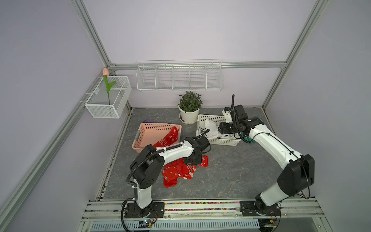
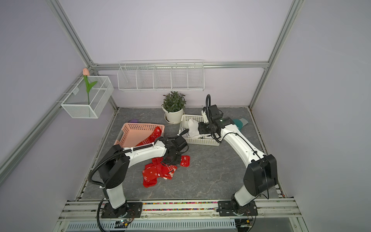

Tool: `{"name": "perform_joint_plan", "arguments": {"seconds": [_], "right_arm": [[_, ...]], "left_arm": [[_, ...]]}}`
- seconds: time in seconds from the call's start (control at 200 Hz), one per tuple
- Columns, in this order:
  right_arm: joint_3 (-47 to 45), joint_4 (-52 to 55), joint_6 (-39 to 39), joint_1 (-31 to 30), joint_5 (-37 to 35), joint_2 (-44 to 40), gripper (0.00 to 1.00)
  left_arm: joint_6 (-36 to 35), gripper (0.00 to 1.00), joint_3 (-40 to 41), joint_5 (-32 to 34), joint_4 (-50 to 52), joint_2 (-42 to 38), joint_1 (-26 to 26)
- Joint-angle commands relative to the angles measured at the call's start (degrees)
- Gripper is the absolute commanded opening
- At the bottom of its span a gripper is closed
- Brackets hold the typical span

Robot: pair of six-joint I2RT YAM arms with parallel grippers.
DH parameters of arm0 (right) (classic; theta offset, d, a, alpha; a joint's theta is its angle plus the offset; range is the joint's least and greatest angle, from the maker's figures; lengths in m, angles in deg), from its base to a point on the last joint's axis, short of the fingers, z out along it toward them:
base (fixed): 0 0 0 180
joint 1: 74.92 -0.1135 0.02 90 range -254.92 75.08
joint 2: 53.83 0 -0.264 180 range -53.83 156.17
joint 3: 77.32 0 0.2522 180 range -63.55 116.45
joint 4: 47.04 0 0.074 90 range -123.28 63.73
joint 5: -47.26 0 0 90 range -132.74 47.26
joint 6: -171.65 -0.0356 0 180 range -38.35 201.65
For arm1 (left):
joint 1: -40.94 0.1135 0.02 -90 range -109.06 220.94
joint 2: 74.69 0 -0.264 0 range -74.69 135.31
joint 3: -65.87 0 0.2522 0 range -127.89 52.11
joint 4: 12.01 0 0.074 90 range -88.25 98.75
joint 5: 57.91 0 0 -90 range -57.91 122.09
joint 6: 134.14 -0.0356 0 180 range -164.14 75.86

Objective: Sort the socks into the basket by color
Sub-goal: Move the sock to the center of the board, then pick up the sock at the center of the board.

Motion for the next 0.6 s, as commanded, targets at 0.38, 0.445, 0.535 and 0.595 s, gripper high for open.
{"name": "perform_joint_plan", "arguments": {"seconds": [0.38,0.445,0.535,0.595], "right_arm": [[0.69,1.18,0.32,0.02,-0.26,-0.54,0.52],[0.64,1.28,0.48,0.00,-0.29,-0.54,0.52],[0.49,1.37,0.50,0.03,-0.50,-0.61,0.52],[0.41,1.45,0.49,0.02,-0.58,-0.73,0.52]], "left_arm": [[-0.11,0.19,-5.64,2.02,3.00,1.21,-2.20],[-0.16,0.19,-5.95,2.04,3.23,1.45,-2.31],[-0.29,0.23,-6.97,2.12,3.85,1.50,-2.77],[-0.58,0.28,-8.25,2.71,5.05,1.95,-3.31]]}}
